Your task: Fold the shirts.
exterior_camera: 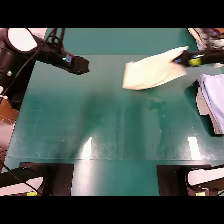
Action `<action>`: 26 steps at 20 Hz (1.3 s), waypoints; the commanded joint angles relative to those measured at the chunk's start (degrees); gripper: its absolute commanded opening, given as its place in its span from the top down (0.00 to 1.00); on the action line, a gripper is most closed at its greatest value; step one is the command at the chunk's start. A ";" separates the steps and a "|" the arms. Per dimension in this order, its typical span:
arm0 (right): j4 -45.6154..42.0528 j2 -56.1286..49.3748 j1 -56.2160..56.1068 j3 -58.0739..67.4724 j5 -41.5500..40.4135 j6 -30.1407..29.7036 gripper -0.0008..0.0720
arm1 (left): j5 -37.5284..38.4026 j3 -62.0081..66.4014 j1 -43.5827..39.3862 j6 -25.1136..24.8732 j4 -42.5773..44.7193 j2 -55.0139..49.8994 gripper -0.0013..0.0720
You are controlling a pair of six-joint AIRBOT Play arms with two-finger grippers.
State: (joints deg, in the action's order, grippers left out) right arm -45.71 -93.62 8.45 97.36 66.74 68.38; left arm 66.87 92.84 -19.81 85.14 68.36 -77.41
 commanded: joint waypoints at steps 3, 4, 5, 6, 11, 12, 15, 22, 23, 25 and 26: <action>-0.37 3.61 18.75 0.26 -3.78 0.15 0.97 | -7.26 0.07 -5.05 0.00 -0.15 -0.07 0.95; -0.24 3.21 20.68 0.26 -3.72 0.15 0.97 | -7.43 0.07 -5.27 0.00 -0.07 -0.09 0.95; -0.26 2.93 21.92 0.26 -3.85 0.13 0.97 | -7.39 0.07 -5.27 0.02 -0.11 -0.11 0.95; -0.26 2.80 22.84 0.26 -4.31 0.13 0.97 | -7.37 0.07 -5.27 0.02 -0.04 -0.20 0.95; 2.71 2.89 23.80 7.96 -3.30 -2.71 0.97 | -7.41 0.07 -5.27 0.02 -0.02 -0.33 0.95; 3.34 2.89 23.78 11.19 -2.12 -3.13 0.97 | -7.41 0.07 -5.27 0.02 -0.02 -0.33 0.95; 2.99 2.91 24.20 19.91 2.89 -3.30 0.97 | -7.26 0.07 -5.27 -0.02 0.00 -0.33 0.95; -7.56 15.65 31.43 4.70 6.88 -3.30 0.97 | -7.23 0.07 -5.27 -0.04 0.20 -0.33 0.95; -9.40 17.77 33.16 0.70 7.50 -3.32 0.97 | -7.21 0.07 -5.27 -0.07 0.20 -0.33 0.95; -13.29 21.75 36.57 -7.37 8.55 -3.30 0.97 | -7.19 0.07 -5.27 -0.07 0.20 -0.33 0.95; -15.02 23.74 38.25 -11.47 8.66 -3.32 0.97 | -7.15 0.07 -5.27 -0.07 0.20 -0.33 0.95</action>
State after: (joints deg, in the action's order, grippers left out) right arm -54.81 -74.94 42.65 95.20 73.69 65.10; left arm 59.61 92.84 -25.06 85.10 68.51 -77.71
